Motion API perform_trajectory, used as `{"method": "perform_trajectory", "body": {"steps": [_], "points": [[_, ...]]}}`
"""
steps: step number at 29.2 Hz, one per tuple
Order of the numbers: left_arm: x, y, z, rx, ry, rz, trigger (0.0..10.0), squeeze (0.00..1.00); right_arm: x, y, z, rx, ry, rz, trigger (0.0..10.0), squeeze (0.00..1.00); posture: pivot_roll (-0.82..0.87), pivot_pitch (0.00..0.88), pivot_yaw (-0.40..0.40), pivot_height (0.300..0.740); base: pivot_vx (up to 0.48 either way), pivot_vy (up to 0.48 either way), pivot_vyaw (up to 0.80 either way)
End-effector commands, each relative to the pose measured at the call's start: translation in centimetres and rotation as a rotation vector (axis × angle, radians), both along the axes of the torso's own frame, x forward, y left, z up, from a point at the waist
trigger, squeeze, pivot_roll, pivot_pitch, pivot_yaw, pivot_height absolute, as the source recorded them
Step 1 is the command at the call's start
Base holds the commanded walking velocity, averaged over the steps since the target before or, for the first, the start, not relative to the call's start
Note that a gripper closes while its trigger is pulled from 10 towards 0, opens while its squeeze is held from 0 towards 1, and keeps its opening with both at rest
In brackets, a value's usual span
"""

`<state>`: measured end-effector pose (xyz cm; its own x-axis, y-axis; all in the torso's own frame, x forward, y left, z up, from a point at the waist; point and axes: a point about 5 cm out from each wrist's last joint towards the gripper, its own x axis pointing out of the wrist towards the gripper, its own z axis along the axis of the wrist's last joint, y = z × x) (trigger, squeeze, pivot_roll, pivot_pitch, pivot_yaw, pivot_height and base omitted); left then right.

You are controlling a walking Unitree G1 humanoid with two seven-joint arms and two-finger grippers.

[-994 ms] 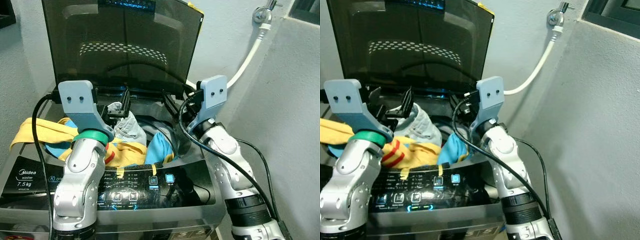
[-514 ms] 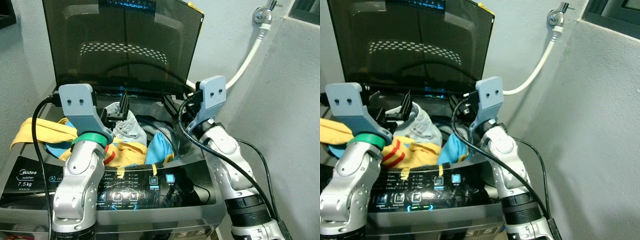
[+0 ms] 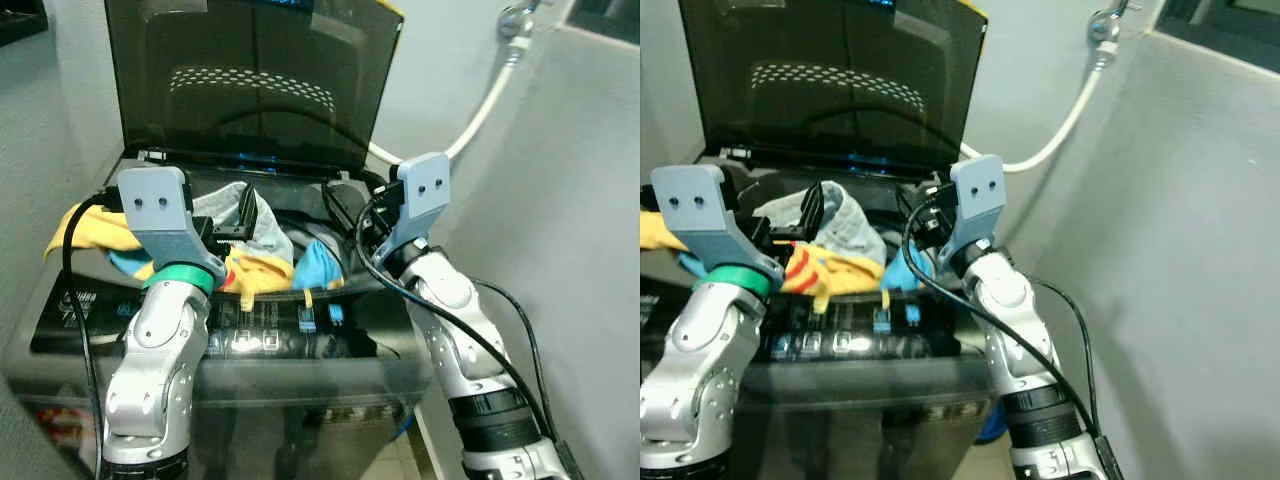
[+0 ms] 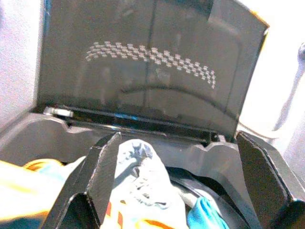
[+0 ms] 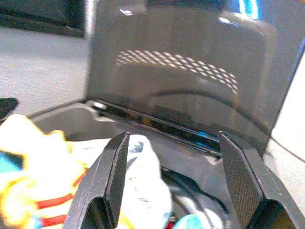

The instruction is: Clothes washing

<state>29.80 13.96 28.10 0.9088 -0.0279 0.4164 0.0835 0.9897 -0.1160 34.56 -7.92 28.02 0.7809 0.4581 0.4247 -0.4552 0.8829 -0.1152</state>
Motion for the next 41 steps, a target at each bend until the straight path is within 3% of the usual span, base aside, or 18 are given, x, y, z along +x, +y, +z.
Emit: {"method": "perform_trajectory", "body": {"steps": [1,28,30,34,41], "points": [[0.0,-0.2,-0.5,0.001,0.021,-0.009,10.0,0.00,0.0,0.0,-0.2,-0.008,0.004,-0.003,10.0,0.00,0.07,0.000,-0.088,0.740,-0.412,0.000,0.00],[0.3,0.4,-0.7,0.006,0.034,0.009,10.0,0.00,-0.1,0.1,-0.2,-0.005,0.005,-0.004,10.0,0.00,0.06,0.000,-0.080,0.740,-0.042,0.000,0.00],[0.4,0.4,-1.0,0.003,0.049,0.006,10.0,0.00,-0.1,0.2,-0.3,-0.008,0.008,-0.003,10.0,0.00,0.06,0.000,-0.083,0.740,0.000,0.000,0.00],[1.3,1.4,-3.8,0.100,0.204,0.047,10.0,0.00,0.5,-0.1,-1.6,-0.035,0.064,-0.025,10.0,0.00,0.06,0.000,-0.085,0.740,0.000,0.000,0.00],[1.2,1.8,-5.4,0.120,0.270,0.060,10.0,0.00,0.4,0.2,-2.2,-0.098,0.060,-0.019,10.0,0.00,0.06,0.000,-0.074,0.740,0.000,0.000,0.23]]}}
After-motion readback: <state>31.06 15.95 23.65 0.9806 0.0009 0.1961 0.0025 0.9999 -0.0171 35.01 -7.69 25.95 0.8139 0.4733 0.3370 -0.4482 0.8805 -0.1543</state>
